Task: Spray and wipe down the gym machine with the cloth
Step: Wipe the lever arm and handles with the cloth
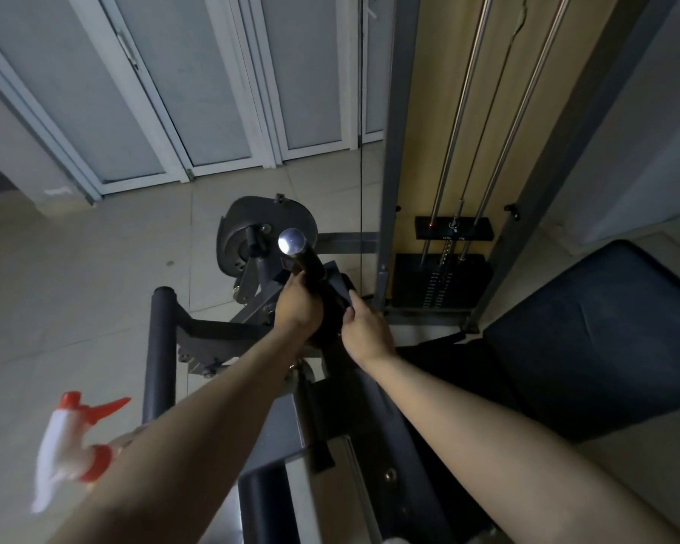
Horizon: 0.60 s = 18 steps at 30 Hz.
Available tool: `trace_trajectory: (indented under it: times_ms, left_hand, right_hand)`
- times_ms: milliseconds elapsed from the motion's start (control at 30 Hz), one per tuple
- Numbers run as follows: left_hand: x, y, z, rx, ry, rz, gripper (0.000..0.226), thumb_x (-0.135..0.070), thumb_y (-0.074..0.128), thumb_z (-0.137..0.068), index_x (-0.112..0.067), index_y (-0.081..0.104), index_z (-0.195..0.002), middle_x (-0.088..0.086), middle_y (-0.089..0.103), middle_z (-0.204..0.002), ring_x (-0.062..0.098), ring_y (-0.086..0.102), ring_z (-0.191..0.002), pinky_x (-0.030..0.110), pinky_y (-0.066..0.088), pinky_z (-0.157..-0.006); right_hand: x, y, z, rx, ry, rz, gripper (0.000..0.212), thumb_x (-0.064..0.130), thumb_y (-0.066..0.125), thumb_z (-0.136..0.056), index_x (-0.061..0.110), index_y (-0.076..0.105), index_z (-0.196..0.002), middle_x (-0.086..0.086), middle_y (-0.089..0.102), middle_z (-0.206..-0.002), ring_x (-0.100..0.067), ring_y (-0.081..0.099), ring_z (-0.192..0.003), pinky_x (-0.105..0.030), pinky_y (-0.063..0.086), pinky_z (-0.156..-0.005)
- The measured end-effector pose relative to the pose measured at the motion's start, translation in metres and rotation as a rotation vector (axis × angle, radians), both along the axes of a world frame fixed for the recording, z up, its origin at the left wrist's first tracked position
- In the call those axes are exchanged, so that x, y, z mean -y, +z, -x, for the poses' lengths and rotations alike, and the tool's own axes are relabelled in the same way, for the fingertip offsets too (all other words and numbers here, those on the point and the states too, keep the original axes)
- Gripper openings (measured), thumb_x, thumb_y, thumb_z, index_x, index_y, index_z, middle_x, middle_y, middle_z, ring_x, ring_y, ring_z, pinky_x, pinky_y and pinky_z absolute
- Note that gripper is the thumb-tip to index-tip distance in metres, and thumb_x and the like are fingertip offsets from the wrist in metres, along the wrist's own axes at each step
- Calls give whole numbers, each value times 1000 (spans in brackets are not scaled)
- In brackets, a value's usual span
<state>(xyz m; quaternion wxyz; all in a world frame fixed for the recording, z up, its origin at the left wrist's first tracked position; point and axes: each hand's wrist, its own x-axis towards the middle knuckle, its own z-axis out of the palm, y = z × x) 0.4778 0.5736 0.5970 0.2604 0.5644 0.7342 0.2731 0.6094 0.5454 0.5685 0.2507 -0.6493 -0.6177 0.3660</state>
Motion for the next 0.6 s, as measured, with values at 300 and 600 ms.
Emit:
trace_trajectory:
  times_ms: [300,600]
  left_hand:
    - [38,-7,-14,-216,-294,78,58,-14,45,-102,-11,28,-157,11,17,-167,25,21,-153,40,26,-122]
    - [2,-5,6,-54,-96,96,48,-9,45,-98,-8,40,-146,13,33,-158,35,47,-133,47,41,-107]
  right_hand:
    - [6,4,-2,-5,-25,20,49,21,33,-106,24,34,-155,-13,47,-150,-32,48,-134,-42,44,-108]
    - [3,5,-3,-26,-28,-6,46,18,34,-106,19,39,-152,-18,54,-140,-33,57,-123,-48,50,-99]
